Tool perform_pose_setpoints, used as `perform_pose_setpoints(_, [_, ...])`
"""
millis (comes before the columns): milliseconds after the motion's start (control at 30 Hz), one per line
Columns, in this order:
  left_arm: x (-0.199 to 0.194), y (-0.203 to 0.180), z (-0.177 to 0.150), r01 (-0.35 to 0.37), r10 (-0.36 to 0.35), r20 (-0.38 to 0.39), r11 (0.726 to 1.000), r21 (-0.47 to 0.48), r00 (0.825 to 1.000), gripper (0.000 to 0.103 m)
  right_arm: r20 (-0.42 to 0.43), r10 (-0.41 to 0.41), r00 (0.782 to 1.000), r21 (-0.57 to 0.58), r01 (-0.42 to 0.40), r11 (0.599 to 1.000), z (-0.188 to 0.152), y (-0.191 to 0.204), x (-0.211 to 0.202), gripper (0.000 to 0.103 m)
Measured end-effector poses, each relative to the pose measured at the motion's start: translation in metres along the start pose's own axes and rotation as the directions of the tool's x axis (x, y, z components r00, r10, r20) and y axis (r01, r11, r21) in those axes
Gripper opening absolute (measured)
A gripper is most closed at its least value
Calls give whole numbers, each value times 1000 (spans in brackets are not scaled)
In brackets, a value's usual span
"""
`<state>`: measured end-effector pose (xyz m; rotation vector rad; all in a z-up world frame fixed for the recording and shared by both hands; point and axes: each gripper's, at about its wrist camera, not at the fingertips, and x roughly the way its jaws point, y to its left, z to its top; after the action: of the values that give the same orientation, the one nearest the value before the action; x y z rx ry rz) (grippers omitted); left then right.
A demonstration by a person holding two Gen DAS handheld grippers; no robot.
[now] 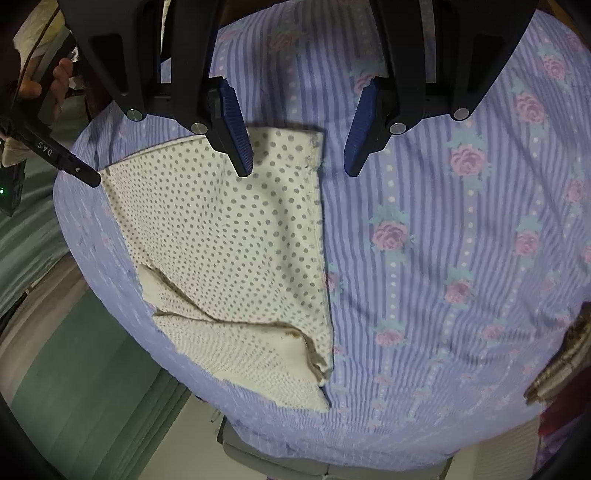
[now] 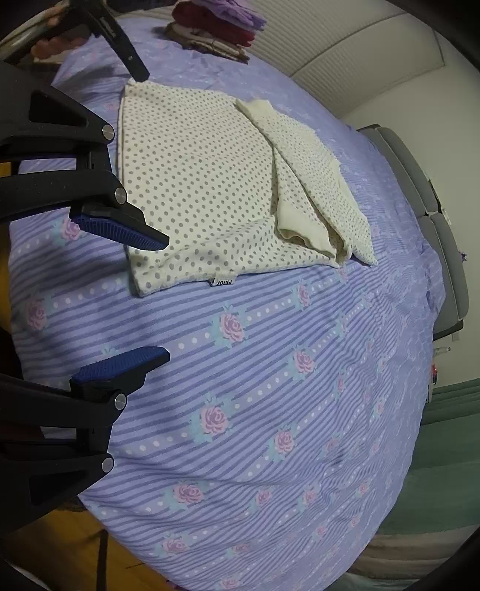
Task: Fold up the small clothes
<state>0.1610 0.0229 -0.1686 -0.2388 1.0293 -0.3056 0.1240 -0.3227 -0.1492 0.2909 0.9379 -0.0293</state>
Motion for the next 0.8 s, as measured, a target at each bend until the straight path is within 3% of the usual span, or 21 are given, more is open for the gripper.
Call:
perform_pose_setpoints(167, [9, -4, 1, 2, -2, -12, 1000, 12, 1000, 46, -8, 17, 1000, -1, -17, 1000, -1, 2, 6, 55])
perform_pose_setpoints(233, [10, -2, 0, 19, -19, -15, 1000, 2, 1000, 39, -17, 19, 1000, 10, -19, 1000, -1, 2, 9, 55])
perform_pose_setpoints(300, [11, 3, 2, 29, -29, -16, 999, -22, 999, 22, -18, 45, 999, 19, -44, 999, 0, 3, 10, 55])
perform_pose_setpoints(367, [7, 10, 2, 26, -27, -12, 998, -50, 1000, 12, -11, 52, 999, 11, -52, 999, 2, 5, 11, 55])
perform_pose_setpoints(533, [-28, 24, -8, 45, -36, 72, 991, -127, 997, 9, -8, 65, 998, 21, -65, 998, 3, 7, 11, 55])
perform_pose_setpoints(600, [-33, 27, -12, 6, 3, 76, 993, -121, 997, 5, -1, 60, 998, 11, -60, 998, 3, 9, 9, 54])
perform_pose_setpoints(800, [-34, 31, -18, 17, -5, 93, 992, -129, 996, 7, -7, 61, 998, 17, -61, 998, 0, 10, 11, 55])
